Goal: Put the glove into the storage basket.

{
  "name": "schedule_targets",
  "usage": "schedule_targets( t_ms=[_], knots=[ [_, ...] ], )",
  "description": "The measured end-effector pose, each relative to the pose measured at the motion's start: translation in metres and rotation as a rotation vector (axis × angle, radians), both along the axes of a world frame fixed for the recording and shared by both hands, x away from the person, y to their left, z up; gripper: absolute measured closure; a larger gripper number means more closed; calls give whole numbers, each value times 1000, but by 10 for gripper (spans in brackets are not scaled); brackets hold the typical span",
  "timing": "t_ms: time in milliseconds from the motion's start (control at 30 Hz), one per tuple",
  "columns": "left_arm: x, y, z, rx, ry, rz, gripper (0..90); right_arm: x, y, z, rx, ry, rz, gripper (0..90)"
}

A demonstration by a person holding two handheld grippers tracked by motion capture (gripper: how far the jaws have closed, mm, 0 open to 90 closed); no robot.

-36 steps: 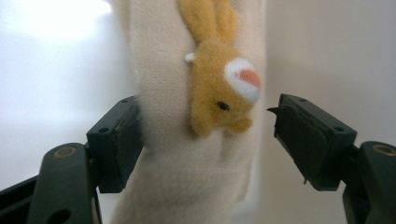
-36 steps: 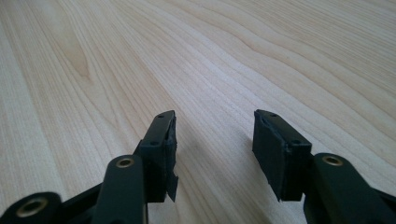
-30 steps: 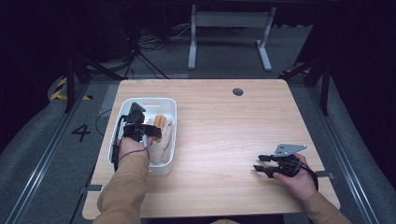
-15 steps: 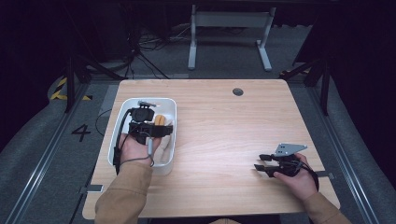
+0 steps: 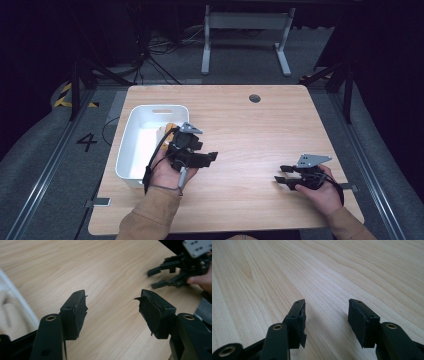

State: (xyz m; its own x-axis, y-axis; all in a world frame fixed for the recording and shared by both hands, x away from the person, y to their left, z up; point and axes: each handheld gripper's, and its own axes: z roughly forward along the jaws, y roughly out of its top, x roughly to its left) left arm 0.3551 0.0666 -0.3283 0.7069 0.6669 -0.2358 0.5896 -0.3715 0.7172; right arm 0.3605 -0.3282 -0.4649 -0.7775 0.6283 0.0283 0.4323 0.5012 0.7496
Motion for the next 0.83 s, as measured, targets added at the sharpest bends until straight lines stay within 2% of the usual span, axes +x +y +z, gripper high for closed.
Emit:
schedule_targets(
  t_ms=[100,200,233,333,400,500,567,667,833],
  knots=[
    [-4,-11,-11,-7,-32,-52,394,0,-2,0,1,-2,-2,488],
    [-6,-22,-28,-6,-58,-107,413,-1,-4,0,3,-9,-12,488],
    [-6,-26,-35,1,-59,-126,415,-2,-5,0,3,-10,-14,488],
    [-6,-38,-54,33,-16,-182,429,-3,-5,1,1,-20,-14,487],
    [-8,-44,-65,48,-26,-207,434,-3,-6,1,2,-24,-14,487],
    [-9,-52,-83,42,-32,-219,443,-3,-6,0,1,-29,-13,488],
    [-11,-57,-94,59,-63,-224,449,-3,-6,0,2,-29,-12,487],
    [-13,-63,-111,68,-84,-223,446,-4,-6,1,6,-29,-8,487],
    [-12,-66,-120,73,-88,-220,414,-5,-6,2,11,-39,-3,487]
  ],
)
